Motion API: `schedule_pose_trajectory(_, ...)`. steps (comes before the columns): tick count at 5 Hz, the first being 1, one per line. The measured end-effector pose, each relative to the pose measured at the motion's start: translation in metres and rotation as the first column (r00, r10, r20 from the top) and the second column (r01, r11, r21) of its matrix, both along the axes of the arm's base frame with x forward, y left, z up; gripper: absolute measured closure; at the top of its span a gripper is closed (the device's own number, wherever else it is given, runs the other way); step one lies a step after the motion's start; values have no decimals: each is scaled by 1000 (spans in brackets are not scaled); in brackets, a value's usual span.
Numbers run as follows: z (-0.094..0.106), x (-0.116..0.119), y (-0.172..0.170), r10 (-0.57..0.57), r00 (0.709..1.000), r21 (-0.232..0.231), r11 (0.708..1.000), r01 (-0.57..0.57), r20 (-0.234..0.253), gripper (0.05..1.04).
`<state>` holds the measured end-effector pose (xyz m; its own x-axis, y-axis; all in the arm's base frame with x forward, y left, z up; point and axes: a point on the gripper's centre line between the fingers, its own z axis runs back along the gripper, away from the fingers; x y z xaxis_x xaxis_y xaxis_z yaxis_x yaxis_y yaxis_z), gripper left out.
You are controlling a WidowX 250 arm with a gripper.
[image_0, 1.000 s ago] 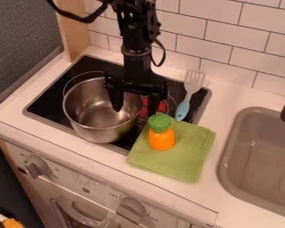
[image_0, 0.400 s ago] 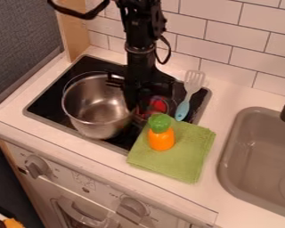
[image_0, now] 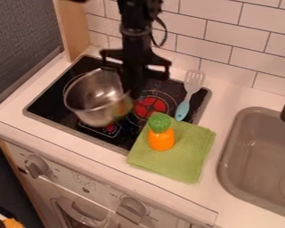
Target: Move the pot to the left burner
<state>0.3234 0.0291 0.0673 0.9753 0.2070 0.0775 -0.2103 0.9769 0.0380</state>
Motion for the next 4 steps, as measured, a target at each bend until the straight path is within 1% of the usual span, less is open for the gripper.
schedule_pose_trajectory(1, 14, 17, 23, 22, 1000, 31, 999, -22, 23, 1006)
schedule_pose_trajectory(2, 0, 36, 48, 72, 997, 42, 997, -71, -15, 1007)
schedule_pose_trajectory(3, -8, 54, 62, 94, 994, 63, 994, -91, -47, 1010)
schedule_pose_trajectory(4, -8, 68, 78, 130, 991, 71, 989, -128, -33, 1010)
